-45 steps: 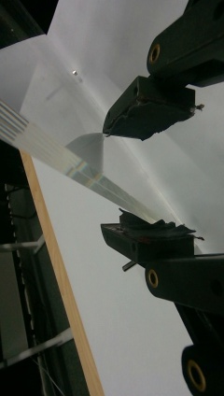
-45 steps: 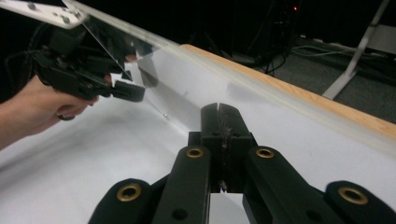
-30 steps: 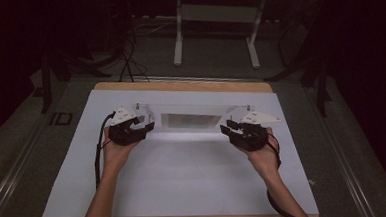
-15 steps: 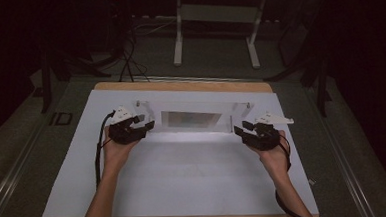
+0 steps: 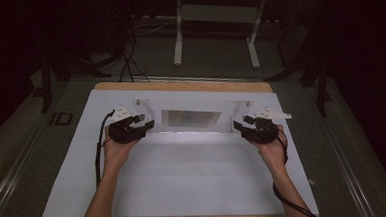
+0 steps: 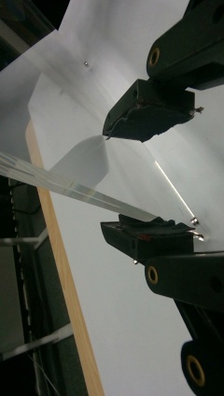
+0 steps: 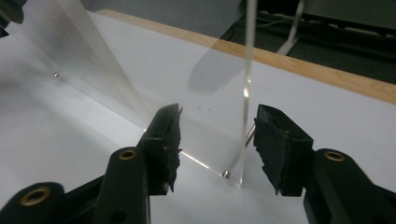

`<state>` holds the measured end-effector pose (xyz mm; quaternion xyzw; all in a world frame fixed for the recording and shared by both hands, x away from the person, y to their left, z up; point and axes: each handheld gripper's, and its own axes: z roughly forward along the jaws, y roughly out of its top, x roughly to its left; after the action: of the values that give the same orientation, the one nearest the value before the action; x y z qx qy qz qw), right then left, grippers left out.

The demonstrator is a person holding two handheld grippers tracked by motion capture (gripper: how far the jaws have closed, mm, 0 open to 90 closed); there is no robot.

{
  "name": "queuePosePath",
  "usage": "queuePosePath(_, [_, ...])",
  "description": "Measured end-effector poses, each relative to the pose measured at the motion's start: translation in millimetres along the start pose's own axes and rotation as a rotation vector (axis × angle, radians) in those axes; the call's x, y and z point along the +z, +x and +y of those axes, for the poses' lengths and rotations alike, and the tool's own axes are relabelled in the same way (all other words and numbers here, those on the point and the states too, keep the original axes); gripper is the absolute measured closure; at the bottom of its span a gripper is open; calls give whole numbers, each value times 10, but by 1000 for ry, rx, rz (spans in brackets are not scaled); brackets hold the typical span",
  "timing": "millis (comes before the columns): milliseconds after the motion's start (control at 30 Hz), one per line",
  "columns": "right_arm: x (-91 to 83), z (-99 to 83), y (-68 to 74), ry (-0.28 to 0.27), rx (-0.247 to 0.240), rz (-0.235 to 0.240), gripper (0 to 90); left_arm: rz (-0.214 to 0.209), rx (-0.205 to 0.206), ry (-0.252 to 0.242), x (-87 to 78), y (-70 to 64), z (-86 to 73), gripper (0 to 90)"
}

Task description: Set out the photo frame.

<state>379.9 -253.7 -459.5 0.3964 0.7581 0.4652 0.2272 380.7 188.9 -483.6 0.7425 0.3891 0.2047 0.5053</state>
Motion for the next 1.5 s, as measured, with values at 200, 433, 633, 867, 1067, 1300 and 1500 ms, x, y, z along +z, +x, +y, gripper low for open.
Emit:
queuePosePath(200, [137, -36, -33, -21, 0, 28, 479, 13, -2, 4, 33, 4, 10, 476])
queuePosePath(433, [259, -62, -42, -48, -9, 34, 463, 44, 3, 3, 85, -2, 33, 472])
queuePosePath(633, [295, -41, -47, -45, -11, 17, 468, 89, 22, 17, 126, -36, 72, 467])
queuePosePath(867, [313, -3, -18, -34, -38, -18, 475, 125, 51, 29, 161, -59, 101, 463])
queuePosePath(1067, [321, 8, -19, -33, -40, -27, 477, 147, 73, 50, 176, -81, 139, 462])
queuePosePath(1300, [257, 2, -26, -25, -41, -26, 478, 143, 80, 58, 160, -148, 165, 464])
queuePosePath(1500, [153, 23, -25, -28, -42, -25, 486, 133, 71, 67, 124, -198, 223, 463])
